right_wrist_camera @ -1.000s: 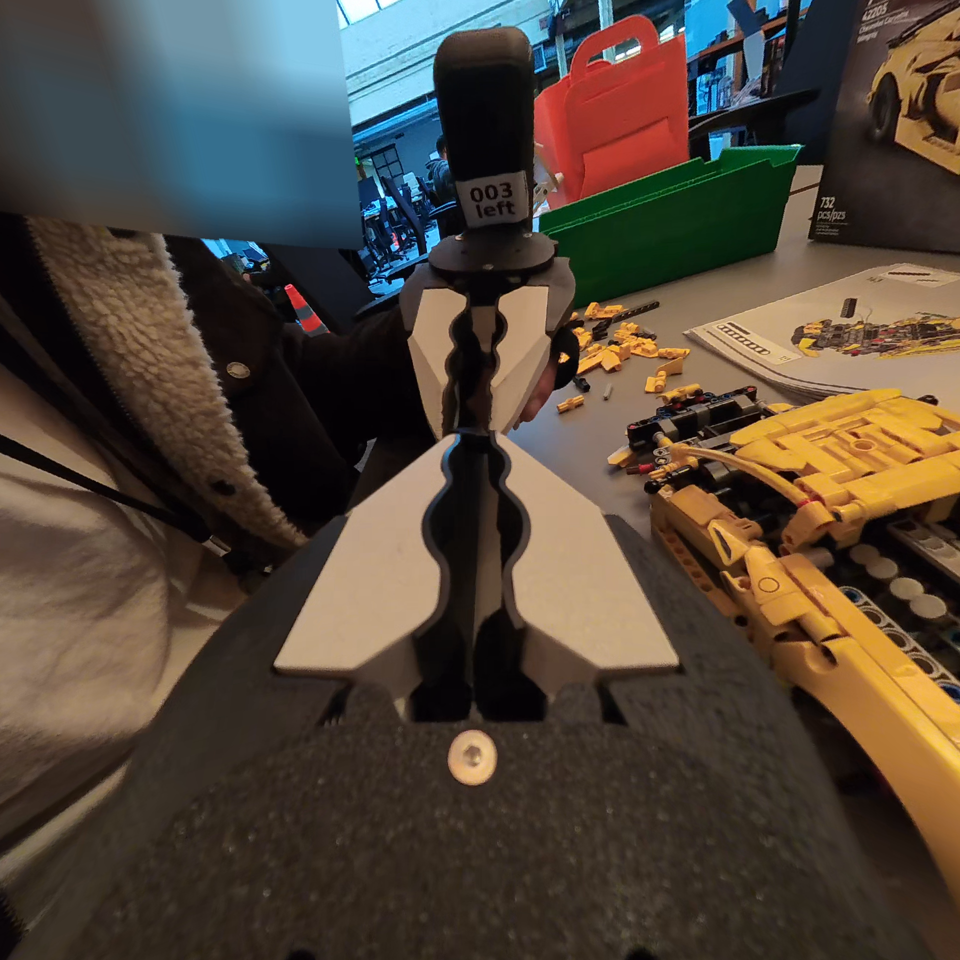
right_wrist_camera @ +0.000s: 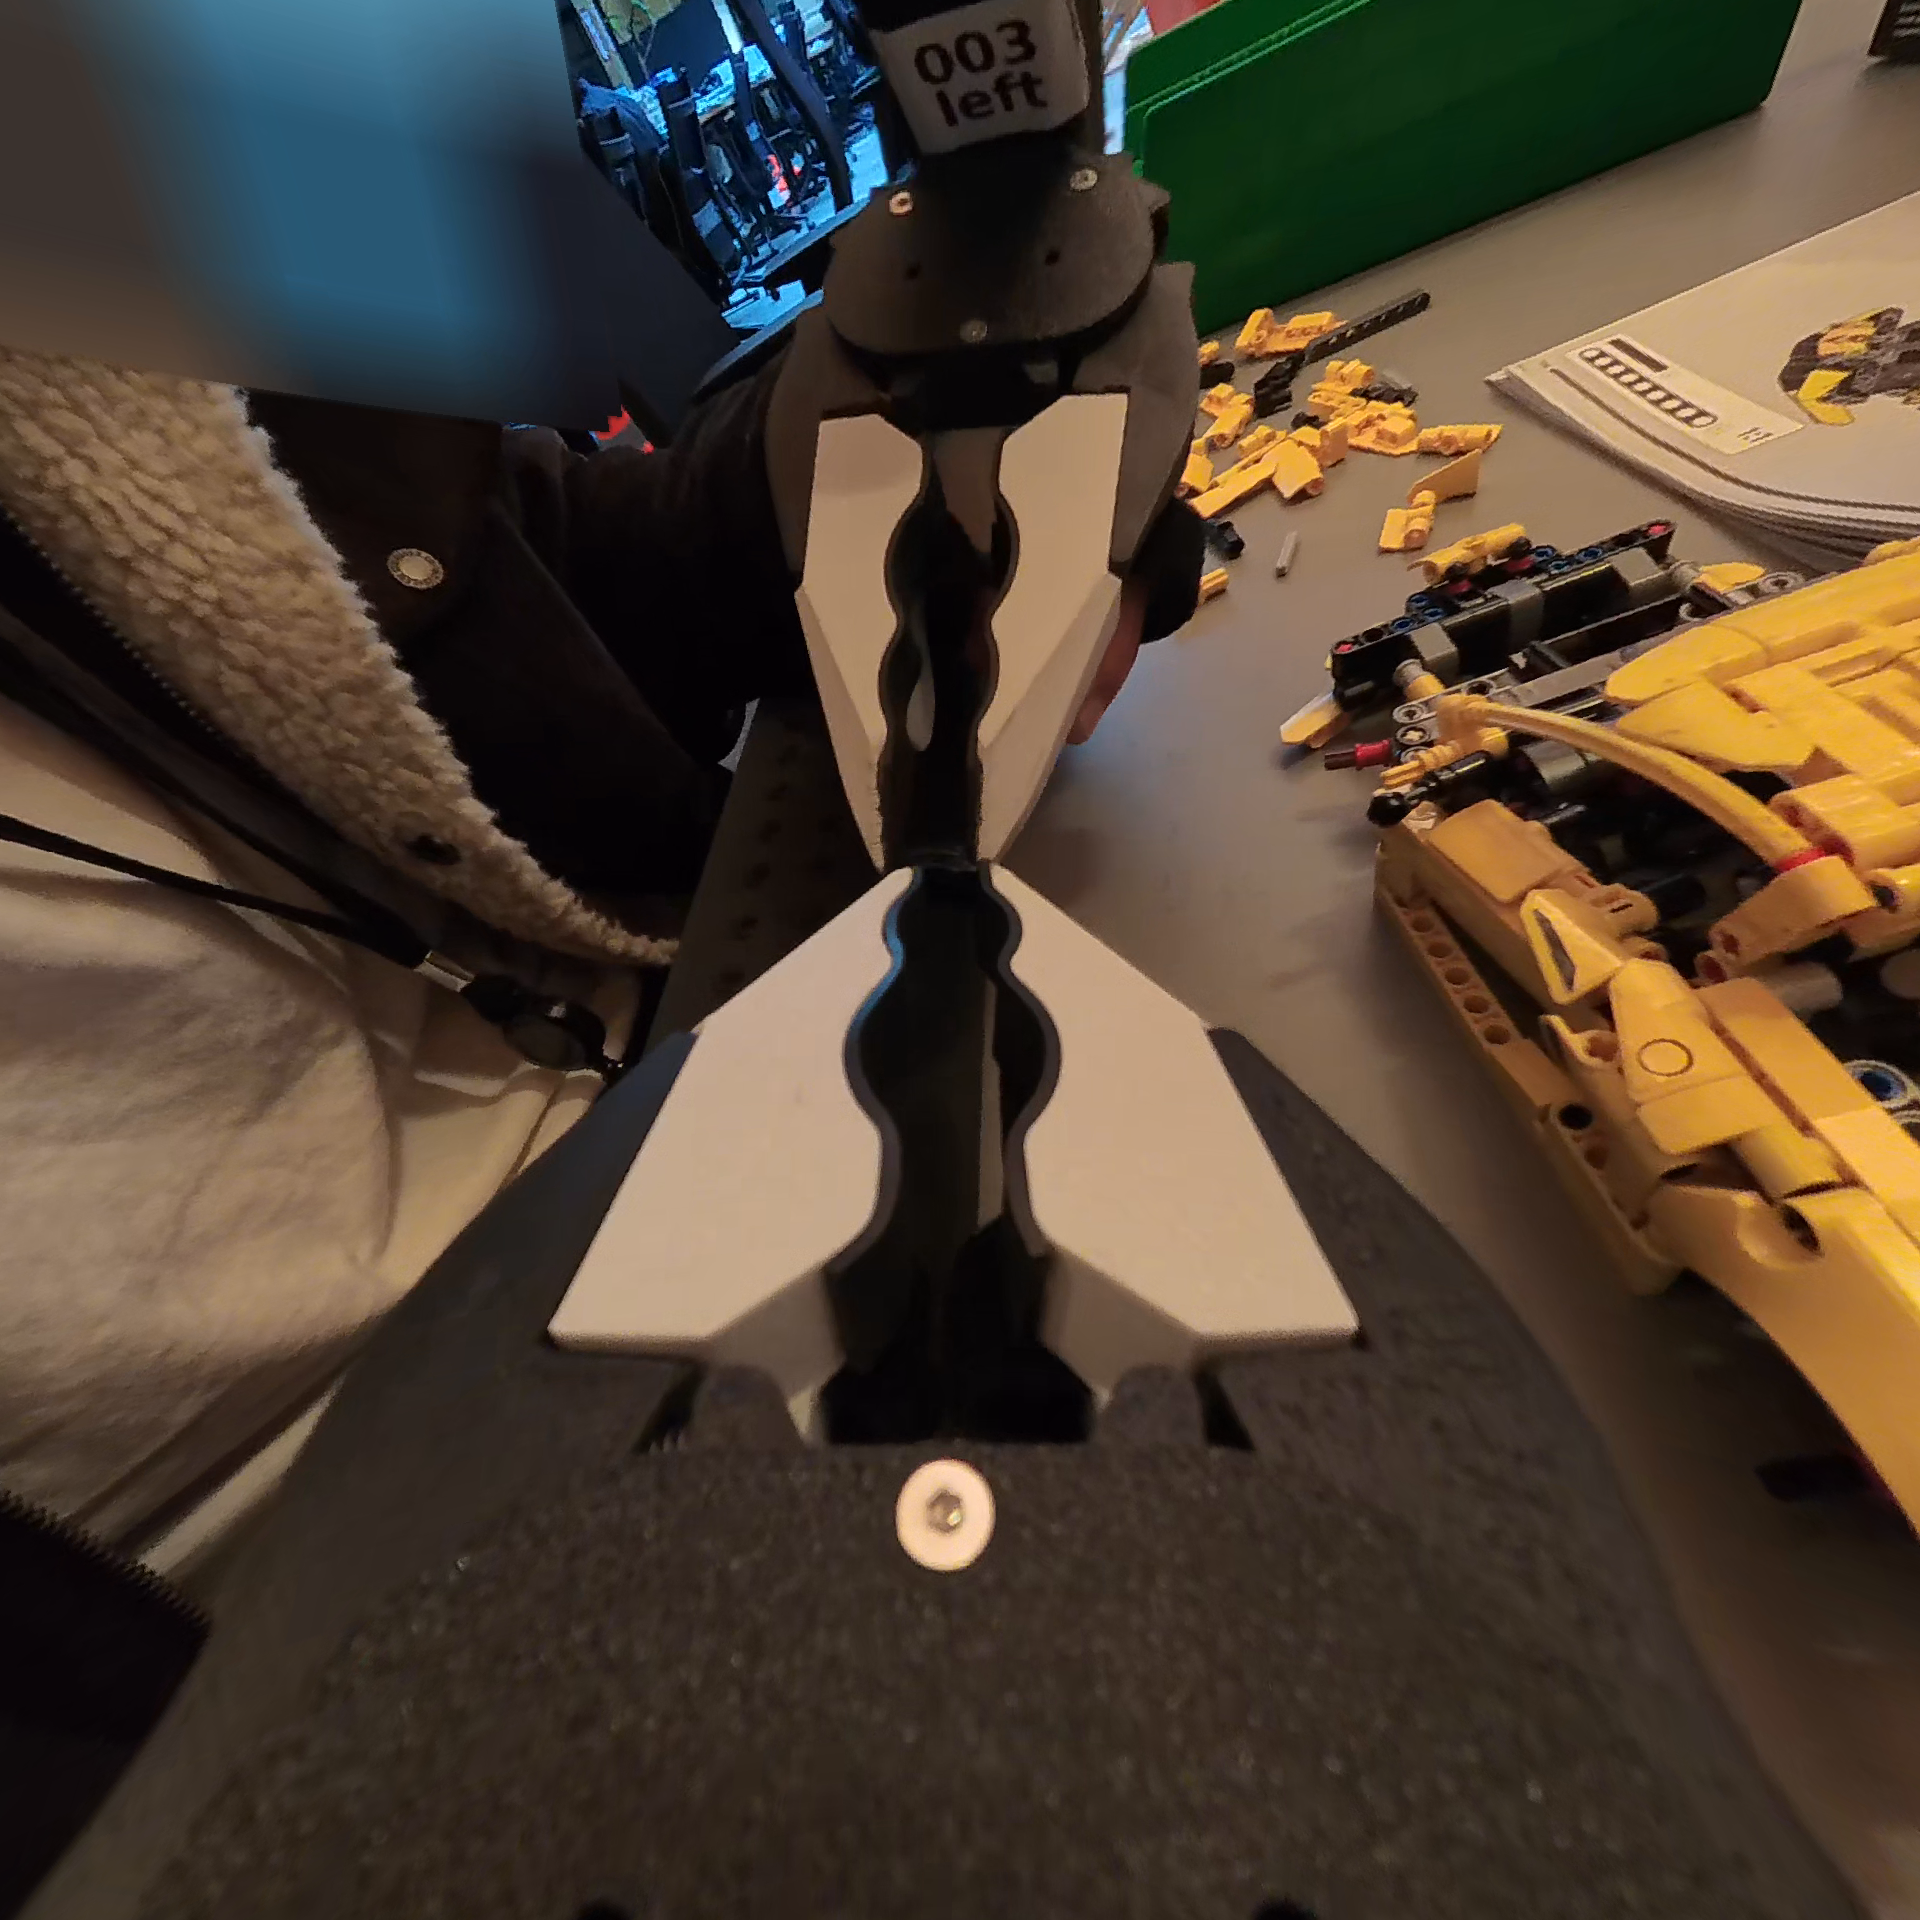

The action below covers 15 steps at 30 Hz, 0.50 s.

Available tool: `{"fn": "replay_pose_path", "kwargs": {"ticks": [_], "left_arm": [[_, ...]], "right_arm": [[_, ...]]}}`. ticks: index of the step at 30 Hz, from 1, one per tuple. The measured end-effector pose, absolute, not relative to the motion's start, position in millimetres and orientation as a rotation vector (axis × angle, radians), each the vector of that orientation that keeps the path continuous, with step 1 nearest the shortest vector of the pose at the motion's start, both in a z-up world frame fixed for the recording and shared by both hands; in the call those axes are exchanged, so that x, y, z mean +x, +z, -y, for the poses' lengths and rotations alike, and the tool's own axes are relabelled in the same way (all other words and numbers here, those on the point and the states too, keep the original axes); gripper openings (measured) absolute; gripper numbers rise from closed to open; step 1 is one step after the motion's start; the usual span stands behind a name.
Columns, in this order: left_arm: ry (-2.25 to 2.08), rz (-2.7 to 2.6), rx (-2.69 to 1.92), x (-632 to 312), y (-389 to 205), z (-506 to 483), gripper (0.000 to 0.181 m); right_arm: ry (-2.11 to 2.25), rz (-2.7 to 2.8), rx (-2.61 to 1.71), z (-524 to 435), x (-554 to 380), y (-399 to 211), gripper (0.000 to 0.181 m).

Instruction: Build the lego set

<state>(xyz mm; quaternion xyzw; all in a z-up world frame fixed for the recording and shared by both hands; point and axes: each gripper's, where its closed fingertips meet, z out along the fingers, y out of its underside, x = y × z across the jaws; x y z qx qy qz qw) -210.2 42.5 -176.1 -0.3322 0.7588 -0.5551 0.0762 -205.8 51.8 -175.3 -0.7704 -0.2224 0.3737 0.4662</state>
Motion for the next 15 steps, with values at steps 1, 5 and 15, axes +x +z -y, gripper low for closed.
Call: {"fn": "replay_pose_path", "kwargs": {"ticks": [1, 5, 15], "left_arm": [[-1.667, -2.267, -0.995, -209.7, -175.0, -43.2, 0.013], [-1.660, -2.287, -1.003, -210.8, -178.3, -41.8, 0.013], [-1.878, -2.034, -0.983, -204.7, -138.5, -49.0, 0.027]], "right_arm": [[0.918, 0.539, -1.887, -52.5, -205.5, -174.5, 0.007], [0.944, 0.535, -1.904, -51.7, -207.6, -177.9, 0.007], [1.017, 0.420, -1.709, -53.0, -190.2, -140.7, 0.007]]}}
